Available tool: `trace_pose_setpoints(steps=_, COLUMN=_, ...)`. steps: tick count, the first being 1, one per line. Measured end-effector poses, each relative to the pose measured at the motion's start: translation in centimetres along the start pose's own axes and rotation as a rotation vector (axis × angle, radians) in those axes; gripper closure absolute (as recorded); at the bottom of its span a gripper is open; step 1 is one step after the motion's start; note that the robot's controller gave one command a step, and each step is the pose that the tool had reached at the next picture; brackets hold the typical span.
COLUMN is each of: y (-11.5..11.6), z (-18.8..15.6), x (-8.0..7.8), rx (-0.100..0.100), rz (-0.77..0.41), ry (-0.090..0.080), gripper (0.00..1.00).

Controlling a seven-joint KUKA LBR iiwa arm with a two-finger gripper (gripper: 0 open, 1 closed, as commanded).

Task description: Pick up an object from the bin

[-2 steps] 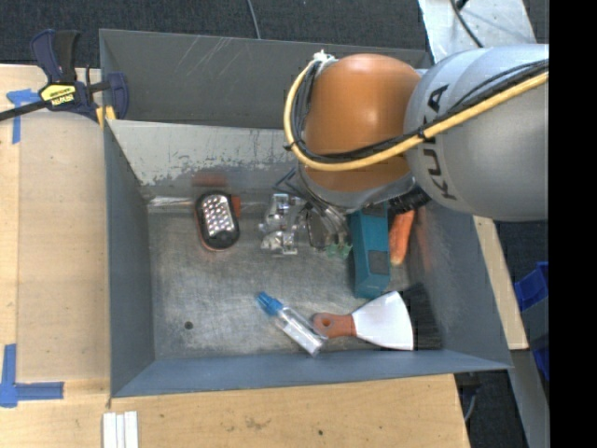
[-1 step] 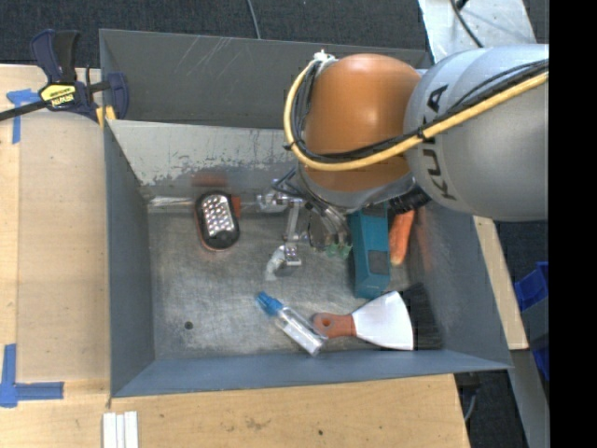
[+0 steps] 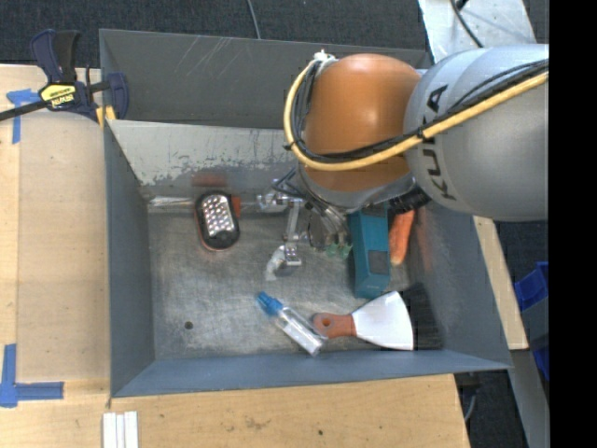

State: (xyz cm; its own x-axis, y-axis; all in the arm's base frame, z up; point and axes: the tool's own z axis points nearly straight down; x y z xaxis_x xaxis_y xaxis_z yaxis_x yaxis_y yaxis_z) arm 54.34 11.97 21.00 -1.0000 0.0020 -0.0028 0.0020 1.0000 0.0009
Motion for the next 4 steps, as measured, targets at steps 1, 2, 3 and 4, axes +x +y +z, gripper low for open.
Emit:
trace_pose_setpoints(steps=1, y=-1.2, z=4.0, x=-3.1, rx=-0.002, rz=-0.025, ry=-0.009, gripper=0.0)
trace_pose_setpoints(steps=2, y=-1.9, z=8.0, x=-4.2, rx=0.002, rz=-0.024, ry=0.007, gripper=0.0)
trace_pose_setpoints(steps=3, y=-0.3, z=12.0, x=-5.1, rx=0.0, rz=-0.055, ry=-0.005, gripper=0.0)
trace_pose_setpoints(steps=4, y=-0.4, z=12.3, x=-4.9, rx=0.0, rz=-0.071, ry=-0.002, gripper=1.0)
